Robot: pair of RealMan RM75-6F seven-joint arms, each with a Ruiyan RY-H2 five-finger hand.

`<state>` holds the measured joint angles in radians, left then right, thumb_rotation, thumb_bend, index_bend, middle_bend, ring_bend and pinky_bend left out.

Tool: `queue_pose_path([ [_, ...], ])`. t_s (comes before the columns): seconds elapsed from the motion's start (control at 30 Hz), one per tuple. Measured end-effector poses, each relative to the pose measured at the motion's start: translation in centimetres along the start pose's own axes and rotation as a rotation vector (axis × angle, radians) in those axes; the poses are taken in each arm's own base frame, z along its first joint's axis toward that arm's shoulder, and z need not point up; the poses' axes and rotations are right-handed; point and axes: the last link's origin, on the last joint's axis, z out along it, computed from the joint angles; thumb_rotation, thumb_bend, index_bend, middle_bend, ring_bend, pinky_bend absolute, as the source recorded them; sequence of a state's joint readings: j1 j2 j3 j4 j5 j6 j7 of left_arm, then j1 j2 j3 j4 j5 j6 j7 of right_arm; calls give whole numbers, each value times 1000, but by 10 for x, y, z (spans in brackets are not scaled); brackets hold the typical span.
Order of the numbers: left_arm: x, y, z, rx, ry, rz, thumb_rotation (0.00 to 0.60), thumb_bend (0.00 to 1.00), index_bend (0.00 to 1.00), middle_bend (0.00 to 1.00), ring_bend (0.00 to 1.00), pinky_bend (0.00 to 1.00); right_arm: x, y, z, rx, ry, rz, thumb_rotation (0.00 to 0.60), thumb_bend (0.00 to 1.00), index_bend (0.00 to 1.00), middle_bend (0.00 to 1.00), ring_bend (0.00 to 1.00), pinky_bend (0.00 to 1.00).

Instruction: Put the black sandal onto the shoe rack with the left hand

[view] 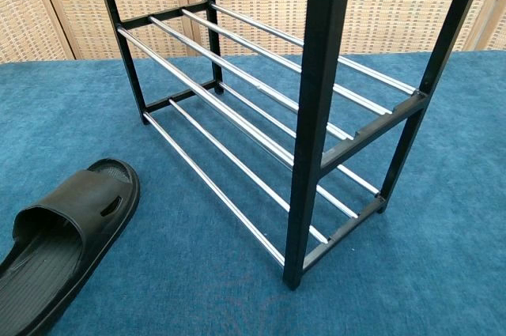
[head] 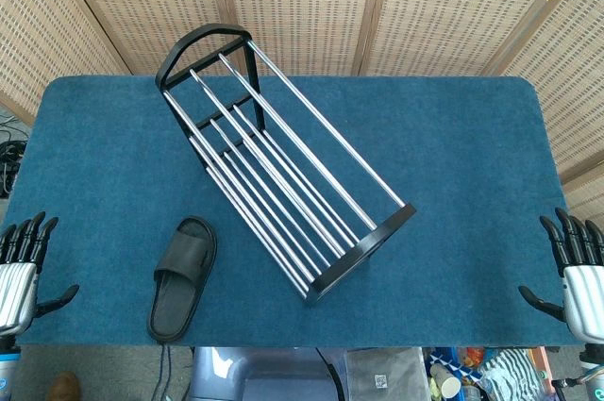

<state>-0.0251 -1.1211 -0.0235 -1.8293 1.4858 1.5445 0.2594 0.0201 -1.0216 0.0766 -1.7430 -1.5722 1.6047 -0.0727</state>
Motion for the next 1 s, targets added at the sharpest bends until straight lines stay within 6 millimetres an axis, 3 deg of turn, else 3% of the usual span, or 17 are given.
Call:
queue_pose_path([
  [0.3, 0, 4, 0, -30, 11, -5, 600, 185, 0, 0, 0, 0, 1, 0, 0, 4, -2, 18, 600, 0, 0, 0, 0, 0],
  [0.47, -8, 18, -2, -121, 47, -47, 600, 184, 0, 0, 0, 0, 2, 0, 1, 4, -3, 30, 600, 0, 0, 0, 0, 0],
  [0.73, -59, 68, -14, -364, -43, -126, 600, 122, 0, 0, 0, 0, 0, -3, 0, 17, -17, 32, 600, 0, 0, 0, 0, 0],
  [1.0, -106, 84, -15, -538, -136, -119, 600, 120, 0, 0, 0, 0, 1, -3, -1, 17, -16, 49, 600, 0, 0, 0, 0, 0],
])
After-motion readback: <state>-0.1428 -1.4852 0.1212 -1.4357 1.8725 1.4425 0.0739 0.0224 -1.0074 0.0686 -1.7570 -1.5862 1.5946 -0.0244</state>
